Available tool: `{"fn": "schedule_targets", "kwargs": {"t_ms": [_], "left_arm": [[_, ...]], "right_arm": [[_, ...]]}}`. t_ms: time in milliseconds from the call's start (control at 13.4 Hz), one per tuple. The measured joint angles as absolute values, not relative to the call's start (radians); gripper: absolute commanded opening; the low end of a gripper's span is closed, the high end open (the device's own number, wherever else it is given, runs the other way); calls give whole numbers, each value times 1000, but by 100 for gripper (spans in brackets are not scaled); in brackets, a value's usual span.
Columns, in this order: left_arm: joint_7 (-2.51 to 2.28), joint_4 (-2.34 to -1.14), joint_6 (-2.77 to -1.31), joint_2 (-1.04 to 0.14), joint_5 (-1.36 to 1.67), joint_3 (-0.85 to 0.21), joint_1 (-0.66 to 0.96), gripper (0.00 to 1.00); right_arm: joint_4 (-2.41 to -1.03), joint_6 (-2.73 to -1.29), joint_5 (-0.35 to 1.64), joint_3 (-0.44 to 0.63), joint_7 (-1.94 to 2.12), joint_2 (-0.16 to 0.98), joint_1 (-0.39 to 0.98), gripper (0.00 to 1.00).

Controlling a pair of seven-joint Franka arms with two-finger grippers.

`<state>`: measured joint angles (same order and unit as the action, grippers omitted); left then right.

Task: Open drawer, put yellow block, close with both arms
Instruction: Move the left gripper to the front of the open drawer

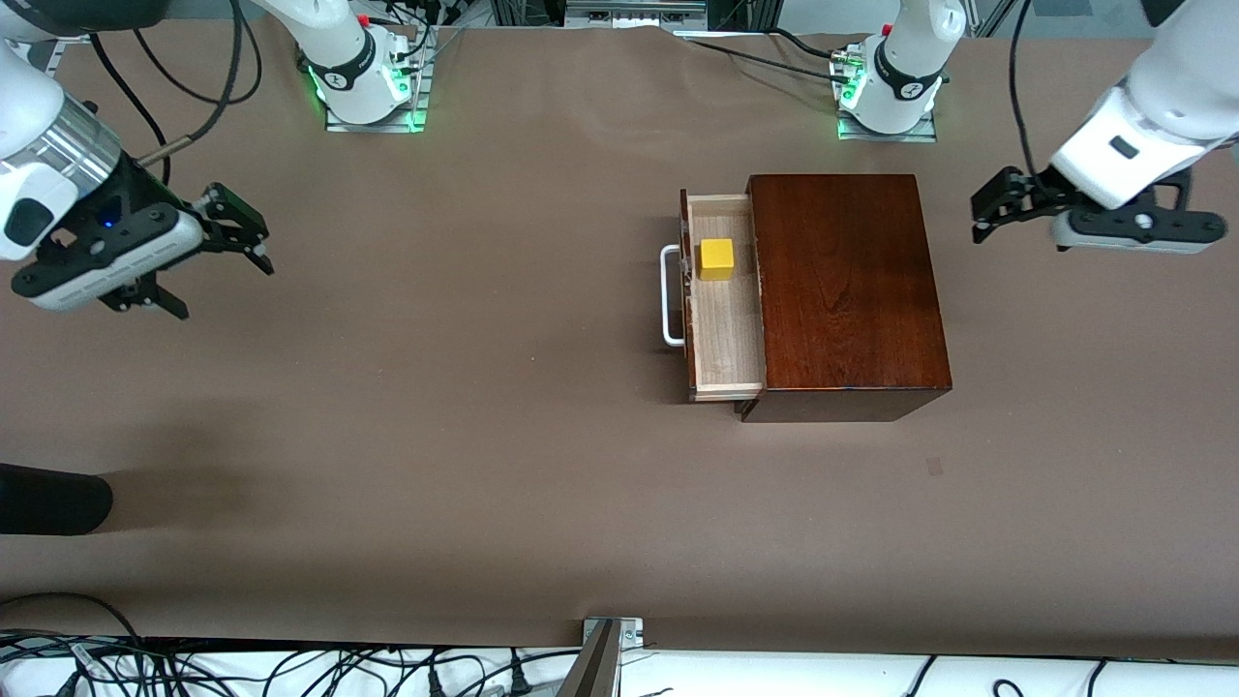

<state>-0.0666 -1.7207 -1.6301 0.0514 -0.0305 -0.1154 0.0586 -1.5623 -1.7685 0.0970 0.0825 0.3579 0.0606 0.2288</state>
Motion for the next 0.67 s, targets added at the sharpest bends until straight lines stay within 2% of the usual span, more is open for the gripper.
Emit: {"fn": "schedule_targets", "kwargs": {"t_ms": [298,671], "left_arm": [[22,-1680,-1583,-50,47,-163,152,100],[116,-1571,-1575,-213,160,-171,331,100]], "right_arm": [[-1662,-1782,97,-15,311,23,77,100],[-1679,-1743,69,-28,164,19,55,100]]}}
